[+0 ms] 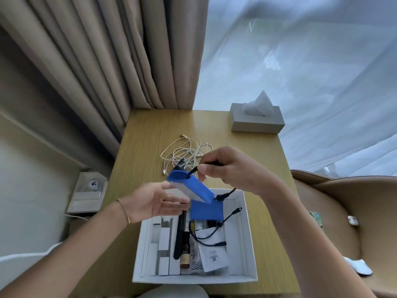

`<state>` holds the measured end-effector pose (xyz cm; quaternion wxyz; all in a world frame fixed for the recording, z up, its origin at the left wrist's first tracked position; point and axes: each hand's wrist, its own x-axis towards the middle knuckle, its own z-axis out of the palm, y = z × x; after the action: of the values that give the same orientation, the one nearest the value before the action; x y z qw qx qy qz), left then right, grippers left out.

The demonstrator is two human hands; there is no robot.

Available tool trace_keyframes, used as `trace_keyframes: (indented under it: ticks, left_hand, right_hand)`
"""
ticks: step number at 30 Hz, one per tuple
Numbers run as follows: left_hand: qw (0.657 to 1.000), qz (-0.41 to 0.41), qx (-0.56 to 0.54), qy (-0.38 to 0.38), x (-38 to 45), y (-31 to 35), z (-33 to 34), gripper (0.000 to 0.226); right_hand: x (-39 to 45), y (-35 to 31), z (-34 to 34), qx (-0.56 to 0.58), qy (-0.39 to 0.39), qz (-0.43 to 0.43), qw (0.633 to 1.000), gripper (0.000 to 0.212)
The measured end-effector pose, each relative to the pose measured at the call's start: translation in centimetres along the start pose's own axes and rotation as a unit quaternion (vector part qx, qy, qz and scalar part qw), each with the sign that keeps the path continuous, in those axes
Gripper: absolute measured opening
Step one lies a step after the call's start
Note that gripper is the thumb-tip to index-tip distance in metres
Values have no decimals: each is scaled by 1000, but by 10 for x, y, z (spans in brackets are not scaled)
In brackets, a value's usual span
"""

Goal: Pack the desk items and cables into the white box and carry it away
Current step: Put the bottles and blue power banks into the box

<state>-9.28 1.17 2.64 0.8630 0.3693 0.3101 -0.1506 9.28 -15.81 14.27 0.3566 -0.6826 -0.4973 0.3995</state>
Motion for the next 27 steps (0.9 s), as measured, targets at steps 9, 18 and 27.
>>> trace_keyframes:
  ticks: [9, 18, 27]
  left_hand:
    - [996, -82, 38, -20, 4, -45, 6, 32]
    - [967, -51, 215, 124, 24, -89, 17, 31]
    - [962, -27, 225, 149, 37, -124, 31, 33]
  right_hand:
    - [-14, 12, 33, -91, -188, 8, 978, 18]
    - [-37, 40, 60, -370, -228, 152, 888, 13]
    - [-52, 65, 89, -516, -88, -26, 852, 31]
